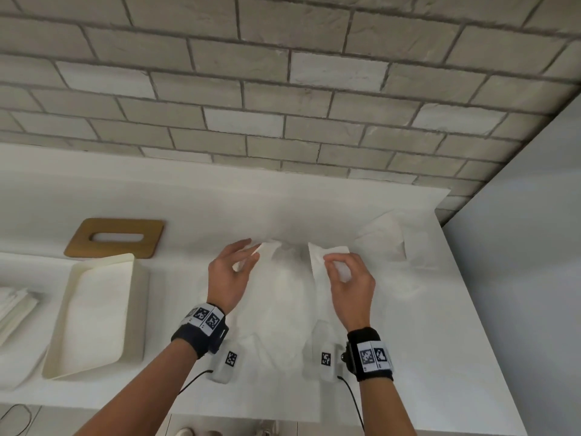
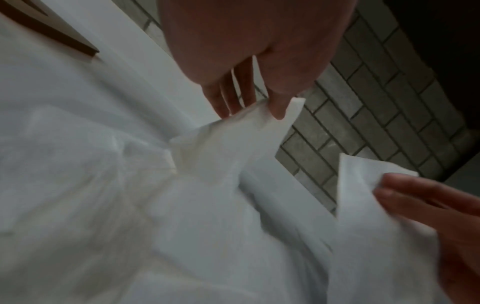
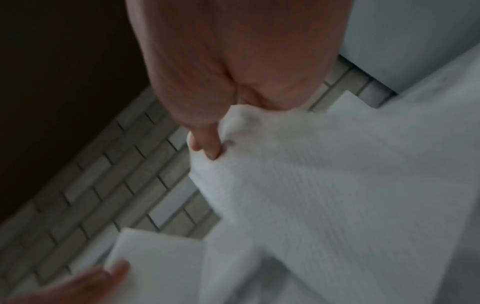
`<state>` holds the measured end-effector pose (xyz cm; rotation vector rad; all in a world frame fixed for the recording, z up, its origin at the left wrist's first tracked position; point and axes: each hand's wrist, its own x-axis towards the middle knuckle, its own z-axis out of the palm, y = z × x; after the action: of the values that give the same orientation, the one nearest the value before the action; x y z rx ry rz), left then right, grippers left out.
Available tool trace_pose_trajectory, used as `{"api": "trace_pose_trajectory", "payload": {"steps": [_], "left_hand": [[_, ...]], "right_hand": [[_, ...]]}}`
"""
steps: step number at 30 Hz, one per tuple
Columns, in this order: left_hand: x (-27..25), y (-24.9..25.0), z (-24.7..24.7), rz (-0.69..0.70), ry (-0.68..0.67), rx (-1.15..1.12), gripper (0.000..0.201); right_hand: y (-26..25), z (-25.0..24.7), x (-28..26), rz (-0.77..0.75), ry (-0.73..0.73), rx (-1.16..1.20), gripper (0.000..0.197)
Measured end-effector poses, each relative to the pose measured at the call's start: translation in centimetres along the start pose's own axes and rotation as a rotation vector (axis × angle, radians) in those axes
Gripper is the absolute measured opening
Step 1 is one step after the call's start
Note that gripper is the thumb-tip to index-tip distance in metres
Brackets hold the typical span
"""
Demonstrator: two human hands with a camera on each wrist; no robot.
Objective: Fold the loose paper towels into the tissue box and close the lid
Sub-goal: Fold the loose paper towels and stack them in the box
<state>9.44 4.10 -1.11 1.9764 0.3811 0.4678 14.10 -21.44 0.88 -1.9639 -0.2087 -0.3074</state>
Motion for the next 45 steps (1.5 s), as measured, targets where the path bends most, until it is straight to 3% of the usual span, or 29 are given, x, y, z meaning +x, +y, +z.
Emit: {"api": "trace_pose_trajectory", "payload": {"steps": [3, 7, 13, 18, 23, 30, 37, 39, 43, 45], "left_hand": [[0.5, 2.1, -0.6, -0.106, 0.009, -0.245, 0.008], [0.6, 4.6, -0.7, -0.012, -0.055, -0.325, 0.007], [0.8, 6.6, -0.7, 0.031, -0.208, -0.328, 0.011], [0.3, 8.6, -1.7, 0.085, -0.301, -0.38, 0.009], [-0.3, 10.3, -2.6, 0.049, -0.3, -0.47, 0.008], [0.1, 11.1, -4.4, 0.072, -0.24, -0.412, 0.014], [-0.3, 11.0, -7.2, 0.09, -0.223, -0.471, 0.035], [-0.1, 10.7, -8.1, 0.1, -0.245, -0.454, 0.026], [0.5, 9.4, -11.1, 0.15, -0.284, -0.371, 0.012], [0.6, 9.1, -13.7, 0.196, -0.297, -0.326, 0.012]], "right_hand": [[-4.8, -2.1, 0.1, -0.051, -0.159, 0.137, 0.021], [-8.7, -2.8, -0.2, -0.029, -0.349, 0.275, 0.023], [-8.7, -0.4, -0.4, 0.064, -0.33, 0.315, 0.032], [-10.1, 0.7, -1.0, 0.055, -0.291, 0.417, 0.042], [-10.8, 1.8, -1.0, -0.012, -0.238, 0.292, 0.048], [-12.2, 2.4, -0.5, -0.139, -0.285, 0.14, 0.05], [-14.9, 4.5, -1.2, -0.138, -0.244, 0.129, 0.05], [-15.7, 5.3, -1.4, -0.141, -0.24, 0.083, 0.053], [-18.3, 5.7, -1.4, -0.229, -0.241, -0.274, 0.076], [-20.6, 6.2, -1.3, -0.327, -0.314, -0.428, 0.068]]}}
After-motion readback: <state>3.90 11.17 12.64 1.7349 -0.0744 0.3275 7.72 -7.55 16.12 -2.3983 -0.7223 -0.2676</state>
